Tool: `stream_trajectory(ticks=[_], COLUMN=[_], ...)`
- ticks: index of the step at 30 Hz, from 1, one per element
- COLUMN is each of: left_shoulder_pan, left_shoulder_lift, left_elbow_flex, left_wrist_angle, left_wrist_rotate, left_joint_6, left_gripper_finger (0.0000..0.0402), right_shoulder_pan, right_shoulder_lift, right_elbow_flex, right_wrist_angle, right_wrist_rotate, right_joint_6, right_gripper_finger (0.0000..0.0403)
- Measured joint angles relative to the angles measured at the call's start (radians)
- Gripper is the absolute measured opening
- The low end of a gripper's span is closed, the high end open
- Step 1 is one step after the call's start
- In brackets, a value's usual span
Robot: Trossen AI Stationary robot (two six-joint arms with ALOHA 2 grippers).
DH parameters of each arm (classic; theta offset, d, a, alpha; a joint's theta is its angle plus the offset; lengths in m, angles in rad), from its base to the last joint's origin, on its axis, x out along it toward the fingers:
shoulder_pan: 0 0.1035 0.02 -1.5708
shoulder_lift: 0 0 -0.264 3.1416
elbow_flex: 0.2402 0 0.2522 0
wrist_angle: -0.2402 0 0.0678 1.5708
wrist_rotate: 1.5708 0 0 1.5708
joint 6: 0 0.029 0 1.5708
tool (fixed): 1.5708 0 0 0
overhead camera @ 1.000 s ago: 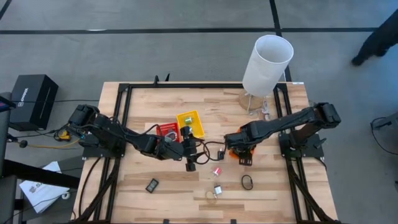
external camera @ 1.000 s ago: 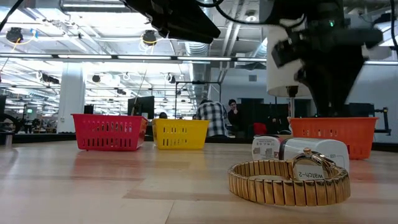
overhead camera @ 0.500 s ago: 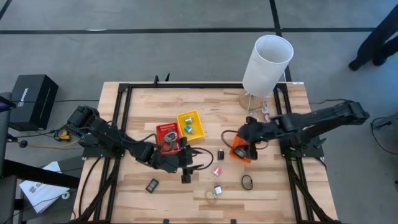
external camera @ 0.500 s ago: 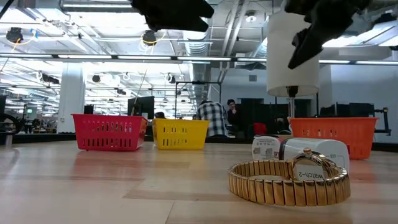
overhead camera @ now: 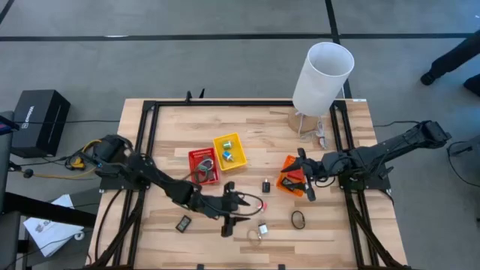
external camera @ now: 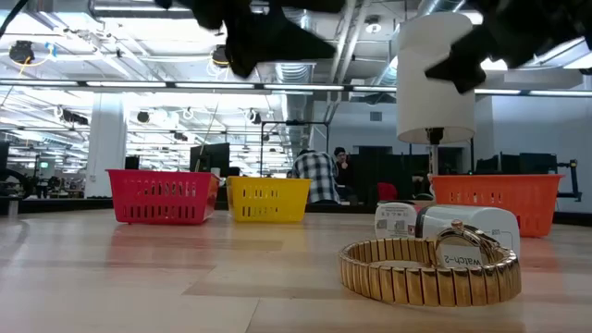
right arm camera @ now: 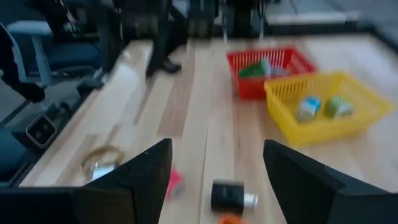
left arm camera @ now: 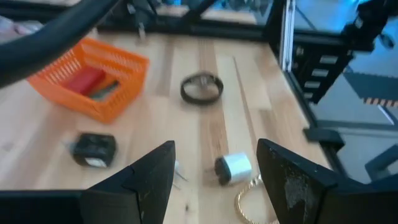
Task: Pick & Place Office items
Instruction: Put the gold wrist watch into the red bin
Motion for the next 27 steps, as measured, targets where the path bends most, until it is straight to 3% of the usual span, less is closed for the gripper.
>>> stream_trajectory(ticks=[6, 13, 23, 27], left_shoulder_pan=[0.002, -0.035, -0.033, -0.016], left_shoulder_lift=[0.162, 0.326, 0.350, 0.350], left_elbow_flex=[0.015, 0.124, 0.090, 0.080], left_wrist_angle=[0.179, 0.190, 0.144, 0.145], left_wrist_rotate=[0.009, 0.074, 0.029, 0.085], left_joint_6=[-0.007, 0.083, 0.069, 0.024], left_gripper_finger=[0.0222, 0.0199, 0.0193, 0.0193], right_shoulder_pan=[0.002, 0.002, 0.002, 0.002], right_shoulder_lift=[0.002, 0.003, 0.003, 0.003], right_elbow_flex=[0.044, 0.049, 0.049, 0.049], right_wrist_angle=[0.031, 0.023, 0.018, 0.017], right_wrist_rotate=[0.000, 0.000, 0.000, -0.001], right_joint_6=[-0.021, 0.006, -0.003, -0.003], right_gripper_finger=[0.0244, 0.0244, 0.0244, 0.0244])
